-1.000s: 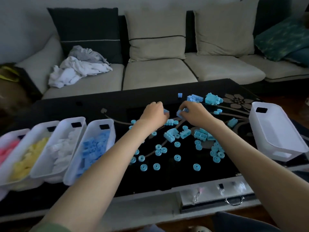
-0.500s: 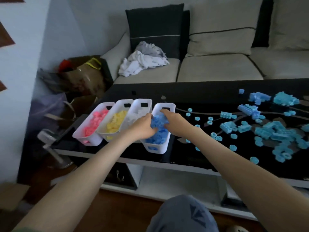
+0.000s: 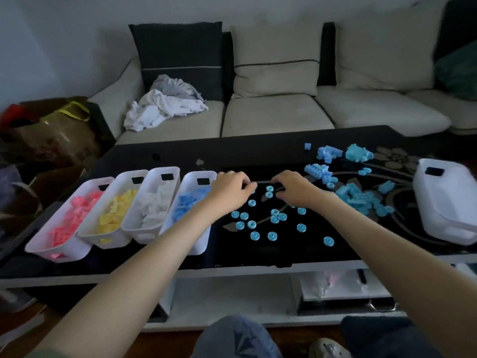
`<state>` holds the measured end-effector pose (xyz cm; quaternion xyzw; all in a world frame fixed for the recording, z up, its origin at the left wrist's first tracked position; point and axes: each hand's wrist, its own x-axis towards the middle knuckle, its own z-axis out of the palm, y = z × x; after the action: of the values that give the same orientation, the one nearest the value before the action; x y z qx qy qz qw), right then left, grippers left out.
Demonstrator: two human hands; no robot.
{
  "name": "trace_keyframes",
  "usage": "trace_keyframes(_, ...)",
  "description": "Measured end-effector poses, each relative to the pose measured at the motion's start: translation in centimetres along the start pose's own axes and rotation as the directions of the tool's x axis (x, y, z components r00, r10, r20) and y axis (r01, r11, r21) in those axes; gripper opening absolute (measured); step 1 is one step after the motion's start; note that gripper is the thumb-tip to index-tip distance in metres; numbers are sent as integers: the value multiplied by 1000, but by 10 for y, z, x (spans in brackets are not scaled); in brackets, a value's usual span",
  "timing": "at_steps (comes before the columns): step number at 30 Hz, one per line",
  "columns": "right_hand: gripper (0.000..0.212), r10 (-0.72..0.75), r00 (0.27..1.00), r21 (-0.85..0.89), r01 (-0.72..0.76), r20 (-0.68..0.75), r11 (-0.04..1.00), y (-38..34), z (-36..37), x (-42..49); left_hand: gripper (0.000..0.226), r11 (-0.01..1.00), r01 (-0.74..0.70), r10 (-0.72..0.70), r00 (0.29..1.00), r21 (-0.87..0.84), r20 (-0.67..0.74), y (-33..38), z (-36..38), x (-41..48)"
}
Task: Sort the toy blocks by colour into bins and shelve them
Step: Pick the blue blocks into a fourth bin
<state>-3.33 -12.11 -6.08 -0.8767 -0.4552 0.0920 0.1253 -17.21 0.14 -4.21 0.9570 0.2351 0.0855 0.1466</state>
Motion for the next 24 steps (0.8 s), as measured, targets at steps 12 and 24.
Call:
trace_keyframes(12, 55, 337, 939, -5, -338, -65, 941, 130, -17, 25, 30, 994, -86, 85, 996, 62, 30, 66, 52, 87)
trace_keyframes(24, 34, 245, 967, 115, -237, -63, 965, 176, -16, 60, 69, 978, -202, 184, 949, 44, 257, 119, 114, 190)
